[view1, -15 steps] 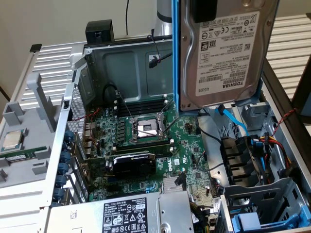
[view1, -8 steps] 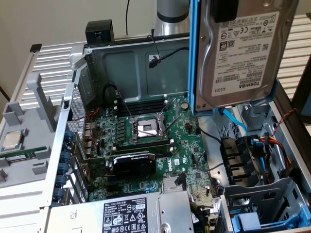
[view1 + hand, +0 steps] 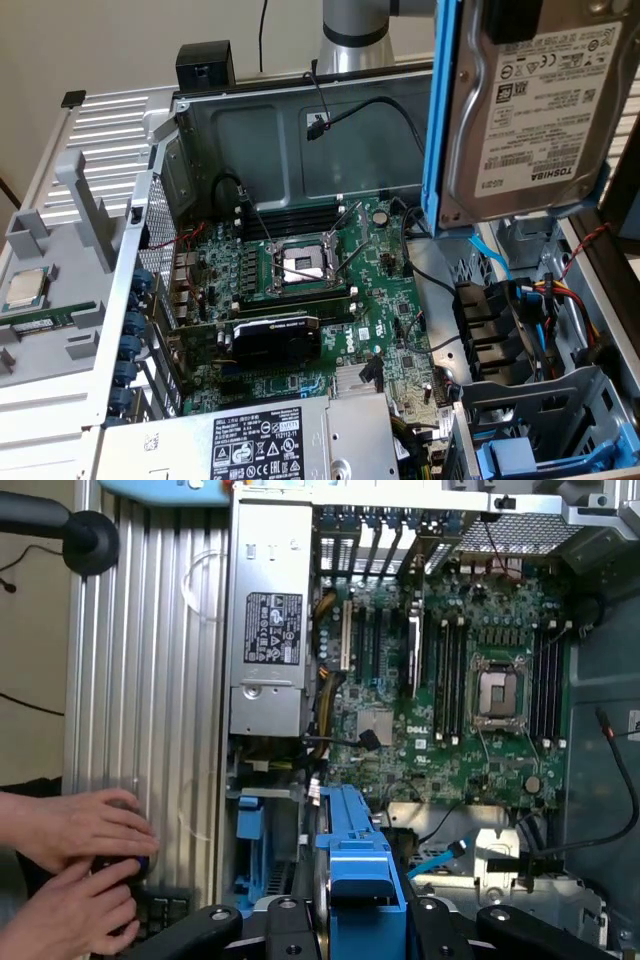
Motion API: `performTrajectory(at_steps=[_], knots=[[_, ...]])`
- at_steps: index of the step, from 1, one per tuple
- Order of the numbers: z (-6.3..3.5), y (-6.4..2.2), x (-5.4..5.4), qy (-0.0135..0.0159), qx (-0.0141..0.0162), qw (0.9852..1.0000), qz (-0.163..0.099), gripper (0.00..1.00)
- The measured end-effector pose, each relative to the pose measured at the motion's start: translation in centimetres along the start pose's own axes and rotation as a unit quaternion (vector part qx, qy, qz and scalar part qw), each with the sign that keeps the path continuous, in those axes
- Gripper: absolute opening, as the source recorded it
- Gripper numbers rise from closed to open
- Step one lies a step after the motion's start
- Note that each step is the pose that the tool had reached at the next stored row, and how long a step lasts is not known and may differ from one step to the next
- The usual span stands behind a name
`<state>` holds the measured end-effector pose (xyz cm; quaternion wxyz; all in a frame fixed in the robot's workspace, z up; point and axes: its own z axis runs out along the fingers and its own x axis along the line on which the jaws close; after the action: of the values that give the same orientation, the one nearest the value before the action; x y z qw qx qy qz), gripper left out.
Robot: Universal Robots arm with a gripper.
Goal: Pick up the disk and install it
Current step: 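Pick up the disk, then insert the disk into the insertion slot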
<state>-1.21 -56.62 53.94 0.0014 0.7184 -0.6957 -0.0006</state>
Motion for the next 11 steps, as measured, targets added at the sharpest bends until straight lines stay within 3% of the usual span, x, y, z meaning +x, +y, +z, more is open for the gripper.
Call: performTrajectory(at_steps=[6,11], knots=[[-0.01,-1.44,0.3,0.0001,0.0,1.0,0.0,0.37],[0.0,-1.47,0.3,0.0,0.0,1.0,0.0,0.37]])
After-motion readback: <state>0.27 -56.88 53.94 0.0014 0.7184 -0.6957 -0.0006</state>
